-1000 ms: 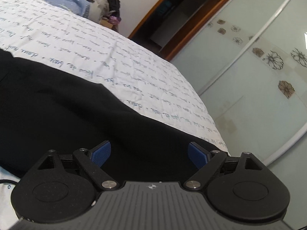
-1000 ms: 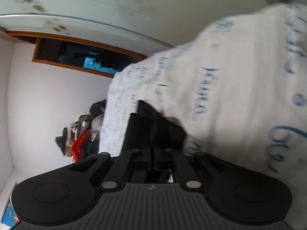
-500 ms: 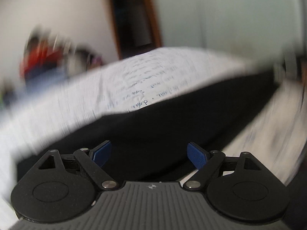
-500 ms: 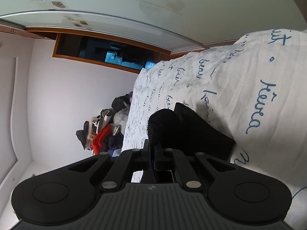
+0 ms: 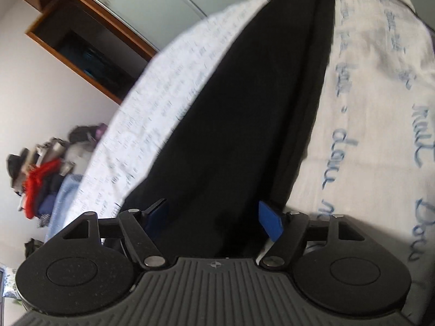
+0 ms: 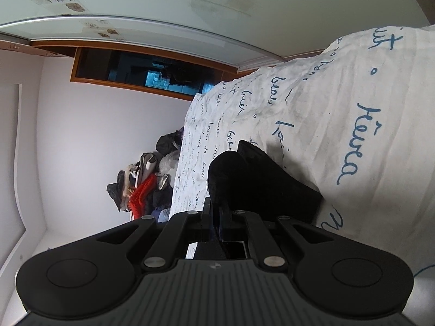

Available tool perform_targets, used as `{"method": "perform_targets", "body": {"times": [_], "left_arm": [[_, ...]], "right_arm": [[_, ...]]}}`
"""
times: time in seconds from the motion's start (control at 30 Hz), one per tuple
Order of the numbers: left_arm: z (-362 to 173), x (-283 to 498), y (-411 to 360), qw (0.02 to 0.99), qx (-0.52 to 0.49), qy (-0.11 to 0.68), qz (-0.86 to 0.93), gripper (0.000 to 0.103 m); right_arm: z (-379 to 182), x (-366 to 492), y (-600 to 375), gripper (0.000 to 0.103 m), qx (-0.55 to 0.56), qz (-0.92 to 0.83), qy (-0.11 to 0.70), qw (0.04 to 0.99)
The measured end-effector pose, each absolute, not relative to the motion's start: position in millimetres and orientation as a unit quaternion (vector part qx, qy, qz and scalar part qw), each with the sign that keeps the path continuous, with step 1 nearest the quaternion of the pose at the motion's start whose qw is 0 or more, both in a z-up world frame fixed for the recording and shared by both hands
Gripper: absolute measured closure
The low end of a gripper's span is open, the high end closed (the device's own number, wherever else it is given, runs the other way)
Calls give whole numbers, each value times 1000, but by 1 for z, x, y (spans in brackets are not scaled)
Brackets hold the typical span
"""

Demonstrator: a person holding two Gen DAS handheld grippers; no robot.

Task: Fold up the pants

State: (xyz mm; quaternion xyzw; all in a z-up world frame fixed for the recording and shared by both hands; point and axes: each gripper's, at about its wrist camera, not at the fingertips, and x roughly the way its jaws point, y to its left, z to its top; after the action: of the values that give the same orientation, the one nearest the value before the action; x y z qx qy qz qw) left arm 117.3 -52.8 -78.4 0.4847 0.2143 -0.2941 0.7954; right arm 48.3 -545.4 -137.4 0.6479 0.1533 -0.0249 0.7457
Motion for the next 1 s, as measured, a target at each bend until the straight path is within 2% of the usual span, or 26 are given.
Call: {"method": "perform_targets", "body": {"times": [0.03, 0.1, 0.17, 0.2, 0.23, 0.4, 0.53, 0.67, 0.73, 0.8, 0.93, 1.0], "left_arm": [[-79, 121, -53, 792, 488, 218, -295, 29], [-76, 131, -53, 789, 487, 227, -300, 42], [-73, 139, -54, 786, 481, 239, -306, 72], [-74, 141, -54, 782, 486, 243, -305, 90], [-77, 140, -55, 777, 496, 239, -305, 94], [-70, 134, -53, 779, 511, 203, -300, 94], [-26, 130, -36, 811, 438, 222, -318, 94], [-56, 132, -28, 793, 424, 288, -330, 95], [-69, 132, -31, 788, 423, 302, -330, 96], [-71, 136, -31, 795, 412, 304, -325, 85], [-59, 143, -18, 805, 350, 327, -350, 75], [-47, 146, -3, 811, 295, 341, -372, 70]], "right_arm": [[-138, 49, -545, 99, 648, -24, 154, 745], [-137, 51, -545, 99, 646, -23, 155, 747], [-137, 53, -544, 99, 643, -26, 155, 749], [-137, 55, -545, 99, 642, -28, 156, 751], [-139, 57, -545, 99, 641, -31, 159, 751], [-132, 65, -550, 99, 645, -30, 161, 747], [-107, 44, -554, 99, 629, -12, 144, 764], [-145, 27, -556, 99, 636, -51, 203, 743], [-160, 25, -555, 101, 640, -48, 202, 740], [-153, 26, -554, 100, 635, -51, 200, 744], [-145, 29, -565, 99, 630, -42, 243, 736], [-139, 24, -573, 94, 627, -42, 239, 740]]}}
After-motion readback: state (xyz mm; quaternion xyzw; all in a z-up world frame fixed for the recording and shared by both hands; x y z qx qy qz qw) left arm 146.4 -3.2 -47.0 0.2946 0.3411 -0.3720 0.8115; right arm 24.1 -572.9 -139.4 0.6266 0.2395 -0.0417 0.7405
